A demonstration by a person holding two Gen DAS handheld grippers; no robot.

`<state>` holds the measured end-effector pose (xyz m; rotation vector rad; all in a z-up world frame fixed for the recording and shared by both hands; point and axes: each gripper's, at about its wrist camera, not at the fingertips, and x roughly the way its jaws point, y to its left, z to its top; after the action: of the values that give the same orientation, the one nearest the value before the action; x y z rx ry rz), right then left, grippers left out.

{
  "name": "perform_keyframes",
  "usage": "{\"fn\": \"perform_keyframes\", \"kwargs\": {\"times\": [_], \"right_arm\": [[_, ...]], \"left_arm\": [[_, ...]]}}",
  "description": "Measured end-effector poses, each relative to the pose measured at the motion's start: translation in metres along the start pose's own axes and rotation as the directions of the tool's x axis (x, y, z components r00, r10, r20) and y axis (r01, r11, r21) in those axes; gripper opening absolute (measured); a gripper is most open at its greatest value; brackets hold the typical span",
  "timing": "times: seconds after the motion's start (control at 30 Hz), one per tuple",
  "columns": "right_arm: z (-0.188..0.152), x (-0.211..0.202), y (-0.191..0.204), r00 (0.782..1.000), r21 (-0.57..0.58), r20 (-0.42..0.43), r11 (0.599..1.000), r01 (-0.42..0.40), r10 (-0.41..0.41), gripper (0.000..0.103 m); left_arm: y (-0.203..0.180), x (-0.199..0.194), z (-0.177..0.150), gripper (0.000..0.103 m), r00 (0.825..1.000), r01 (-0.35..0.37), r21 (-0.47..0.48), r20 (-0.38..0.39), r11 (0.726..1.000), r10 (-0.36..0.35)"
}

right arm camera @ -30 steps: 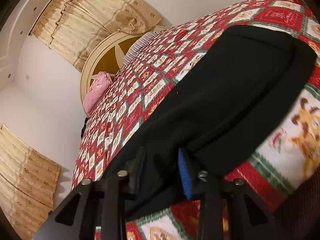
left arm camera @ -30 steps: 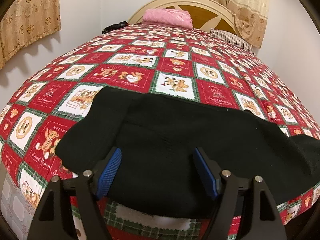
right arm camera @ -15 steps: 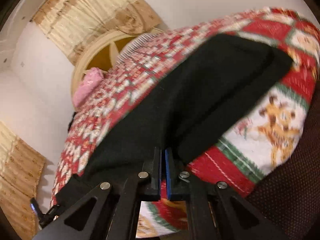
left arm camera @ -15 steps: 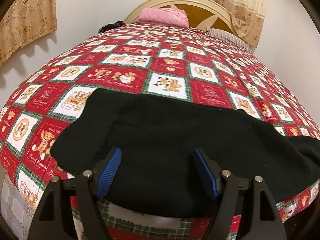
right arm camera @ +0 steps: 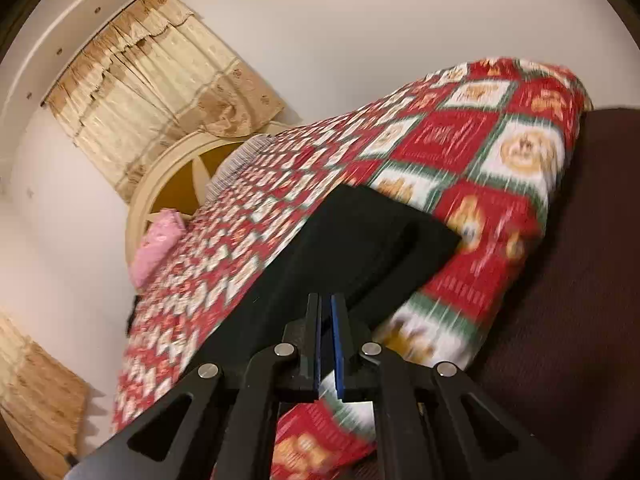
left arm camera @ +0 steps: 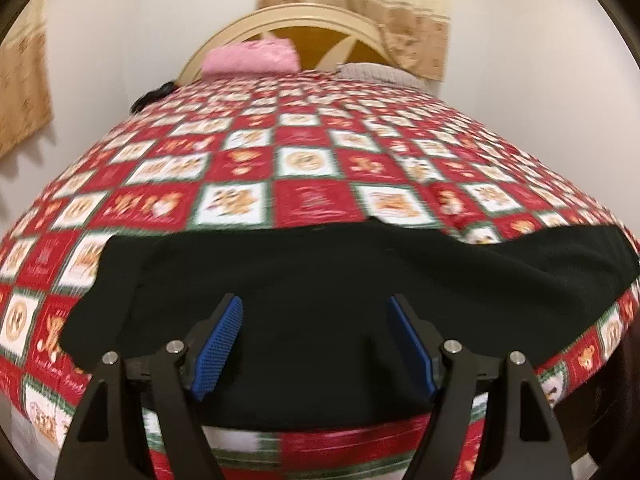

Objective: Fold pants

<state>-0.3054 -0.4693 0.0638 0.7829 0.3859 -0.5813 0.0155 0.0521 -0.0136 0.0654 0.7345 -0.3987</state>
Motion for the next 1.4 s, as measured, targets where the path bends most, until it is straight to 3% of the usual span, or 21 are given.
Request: {"fn": "perform_keyframes", "kwargs": {"times": [0.17,0.2,0.23,0.27,0.37,0.5,0.57,0.6,0.67,0.77,1.0,1.13,1.2,1.3,1.4], "right_arm": [[0.008,0.019,-0.009,1.000,0.052,-0.026,0.999,0.010,-0.009,0.009],[0.009,0.021,-0.011,1.000,0.069,-0.026,0.998,-0.001,0.002,0.016],[0.010,0.020,-0.014,1.000,0.085,-0.016,0.996,-0.001,0.002,0.039],[0.011,0.016,-0.018,1.000,0.097,0.011,0.995,-0.010,0.009,0.052],[0.016,0.008,-0.022,0.998,0.102,0.055,0.995,0.021,-0.027,0.052],[0.024,0.018,-0.024,0.999,0.077,0.024,0.996,0.039,-0.041,0.052],[0.029,0.026,-0.018,0.998,0.041,0.013,0.997,0.061,-0.062,0.047],[0.030,0.030,-0.013,0.997,0.025,0.003,0.997,0.073,-0.073,0.043],[0.031,0.040,-0.008,0.996,0.001,-0.037,0.996,0.084,-0.084,0.004],[0.031,0.037,-0.002,0.994,-0.050,-0.022,0.993,0.108,-0.109,0.004],[0.041,-0.012,0.000,0.997,-0.061,0.040,0.996,0.070,-0.068,0.004],[0.038,0.000,-0.028,0.992,-0.006,-0.007,0.992,0.129,-0.129,0.004],[0.034,0.017,-0.039,0.993,-0.011,-0.056,0.994,0.106,-0.106,0.005],[0.034,0.014,-0.035,0.996,-0.064,-0.031,0.994,0.084,-0.086,0.006],[0.037,0.006,-0.041,0.997,0.008,-0.049,0.998,0.064,-0.064,0.009]], "left_arm": [[-0.029,0.009,-0.003,0.077,0.998,0.053,0.049,-0.041,0.997,-0.051],[-0.032,0.008,-0.005,0.077,0.997,0.060,0.055,-0.046,0.997,-0.057],[-0.034,0.009,-0.006,0.077,0.997,0.064,0.063,-0.051,0.996,-0.060],[-0.037,0.010,-0.007,0.077,0.997,0.063,0.068,-0.056,0.996,-0.059],[-0.041,0.011,-0.010,0.077,0.996,0.063,0.071,-0.069,0.995,-0.058],[-0.041,0.013,-0.011,0.077,0.995,0.063,0.052,-0.079,0.997,-0.059],[-0.039,0.016,-0.011,0.077,0.994,0.061,0.035,-0.091,0.998,-0.057],[-0.039,0.016,-0.012,0.077,0.994,0.060,0.029,-0.095,0.998,-0.057],[-0.038,0.015,-0.012,0.077,0.993,0.063,0.015,-0.096,0.998,-0.061],[-0.039,0.015,-0.011,0.077,0.993,0.066,0.014,-0.098,0.998,-0.064],[-0.044,0.013,-0.010,0.077,0.994,0.056,0.043,-0.093,0.997,-0.052],[-0.044,0.013,-0.010,0.077,0.994,0.064,0.042,-0.095,0.997,-0.060],[-0.045,0.013,-0.010,0.077,0.994,0.064,0.048,-0.095,0.997,-0.059],[-0.046,0.012,-0.010,0.077,0.994,0.061,0.055,-0.095,0.997,-0.056],[-0.045,0.014,-0.010,0.077,0.994,0.048,0.052,-0.097,0.997,-0.043]]}}
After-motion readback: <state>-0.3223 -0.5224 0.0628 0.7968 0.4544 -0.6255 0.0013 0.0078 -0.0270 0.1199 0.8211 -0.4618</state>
